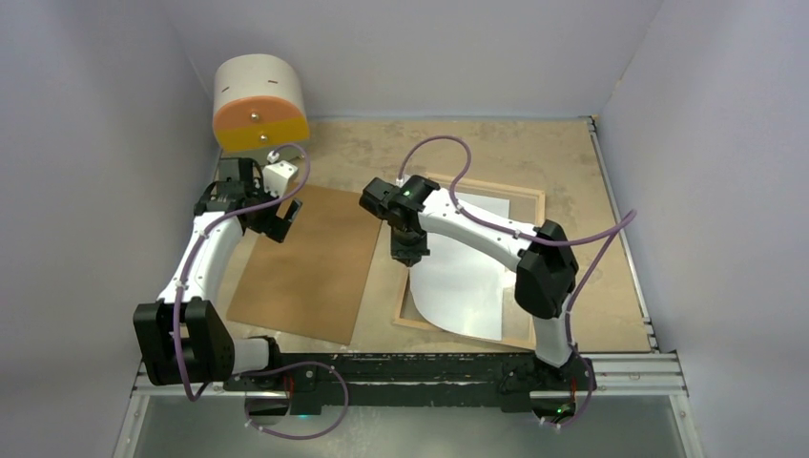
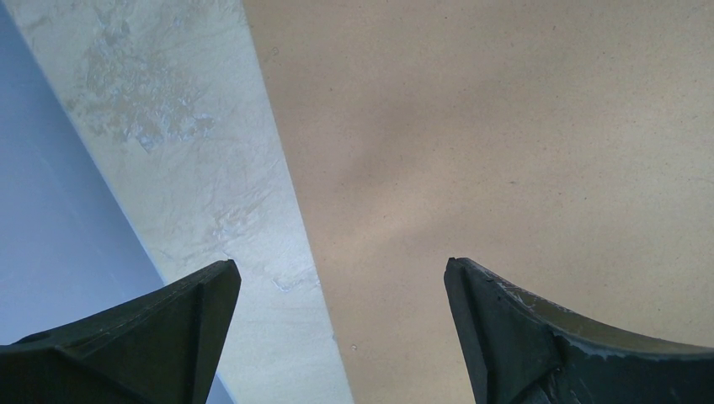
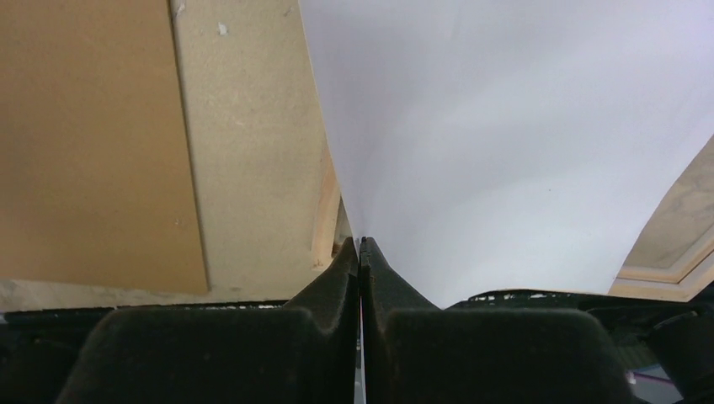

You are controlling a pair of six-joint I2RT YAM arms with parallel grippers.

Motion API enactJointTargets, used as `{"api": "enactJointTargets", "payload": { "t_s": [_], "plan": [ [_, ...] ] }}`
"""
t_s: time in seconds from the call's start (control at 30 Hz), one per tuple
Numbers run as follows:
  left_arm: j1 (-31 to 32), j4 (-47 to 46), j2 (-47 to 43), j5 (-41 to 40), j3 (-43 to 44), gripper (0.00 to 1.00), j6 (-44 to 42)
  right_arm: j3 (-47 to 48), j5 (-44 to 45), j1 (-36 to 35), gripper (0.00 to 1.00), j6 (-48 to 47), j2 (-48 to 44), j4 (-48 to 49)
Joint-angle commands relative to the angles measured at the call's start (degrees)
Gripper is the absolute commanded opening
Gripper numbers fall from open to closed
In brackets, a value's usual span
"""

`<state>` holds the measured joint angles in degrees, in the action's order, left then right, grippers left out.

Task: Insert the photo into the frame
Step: Turn over the photo from the photo frame.

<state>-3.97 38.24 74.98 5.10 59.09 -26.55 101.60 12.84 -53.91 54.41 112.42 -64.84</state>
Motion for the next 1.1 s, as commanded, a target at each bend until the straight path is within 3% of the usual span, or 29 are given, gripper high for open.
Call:
{"api": "enactJointTargets", "payload": {
  "t_s": [0.0,0.37,0.8,1.07],
  "plan": [
    [0.3,-1.9,-2.1,0.2,-0.9,1.0,-0.3,-1.5,6.2,1.1,0.0,7.2,-4.1,-3.2],
    [0.3,-1.6,-1.2,0.5,-0.1,1.0,-0.1,-9.6,10.4,1.4,0.0,-2.9,-5.2,-0.4],
    [0.3,-1.3,-0.6,1.0,-0.3,1.0,0.3,-9.7,12.4,1.4,0.0,-9.3,-3.4,1.7],
    [0.3,-1.0,-1.1,1.3,-1.1,1.0,0.2,-14.5,13.6,1.6,0.0,-11.3,-4.3,4.2]
  ]
}}
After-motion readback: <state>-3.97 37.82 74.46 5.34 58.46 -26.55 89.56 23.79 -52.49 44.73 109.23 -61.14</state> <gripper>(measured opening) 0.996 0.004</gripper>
